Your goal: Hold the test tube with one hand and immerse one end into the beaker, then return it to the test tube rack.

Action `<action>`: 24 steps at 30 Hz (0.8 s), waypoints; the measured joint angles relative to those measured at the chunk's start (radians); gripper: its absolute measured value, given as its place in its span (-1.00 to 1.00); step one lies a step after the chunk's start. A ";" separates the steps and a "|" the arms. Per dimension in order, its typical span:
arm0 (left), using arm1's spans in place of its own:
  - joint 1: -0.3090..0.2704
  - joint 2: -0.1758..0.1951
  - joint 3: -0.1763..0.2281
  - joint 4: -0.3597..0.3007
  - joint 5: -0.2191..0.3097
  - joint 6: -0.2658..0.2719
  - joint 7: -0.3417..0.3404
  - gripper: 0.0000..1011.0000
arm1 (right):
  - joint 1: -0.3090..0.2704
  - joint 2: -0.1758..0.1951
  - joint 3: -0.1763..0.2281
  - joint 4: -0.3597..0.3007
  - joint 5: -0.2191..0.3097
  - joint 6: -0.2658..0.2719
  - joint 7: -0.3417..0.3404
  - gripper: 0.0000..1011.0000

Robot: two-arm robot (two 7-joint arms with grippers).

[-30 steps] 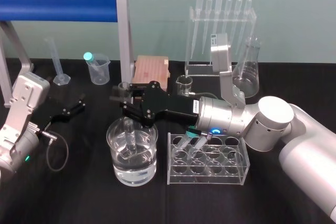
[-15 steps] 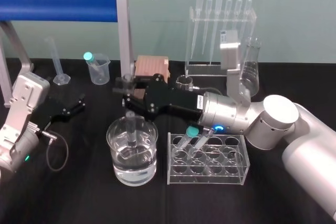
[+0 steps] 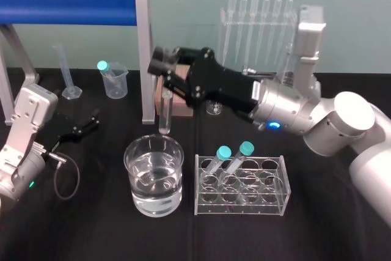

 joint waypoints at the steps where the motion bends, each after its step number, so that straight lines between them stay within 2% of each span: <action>1: 0.000 0.000 0.000 0.000 0.000 0.000 0.000 0.98 | -0.001 0.003 0.005 -0.007 0.003 -0.002 -0.001 -0.52; 10: 0.000 0.000 0.000 0.000 0.000 0.000 0.000 0.98 | -0.043 0.069 0.076 -0.123 0.006 -0.022 -0.077 -0.52; 15: 0.000 0.000 0.000 0.000 0.000 0.000 0.000 0.98 | -0.138 0.158 0.151 -0.246 -0.006 -0.001 -0.184 -0.52; 16: 0.000 0.000 0.000 0.000 0.000 0.000 0.000 0.98 | -0.138 0.158 0.151 -0.246 -0.006 -0.001 -0.184 -0.52; 20: 0.000 0.000 0.000 0.000 0.000 0.000 0.000 0.98 | -0.242 0.229 0.220 -0.350 -0.008 0.031 -0.267 -0.52; 23: 0.000 0.000 0.000 0.000 0.000 0.000 0.000 0.98 | -0.298 0.261 0.254 -0.398 -0.008 0.048 -0.304 -0.52; 24: 0.000 0.000 0.000 0.000 0.000 0.000 0.000 0.98 | -0.336 0.281 0.277 -0.429 -0.008 0.059 -0.328 -0.52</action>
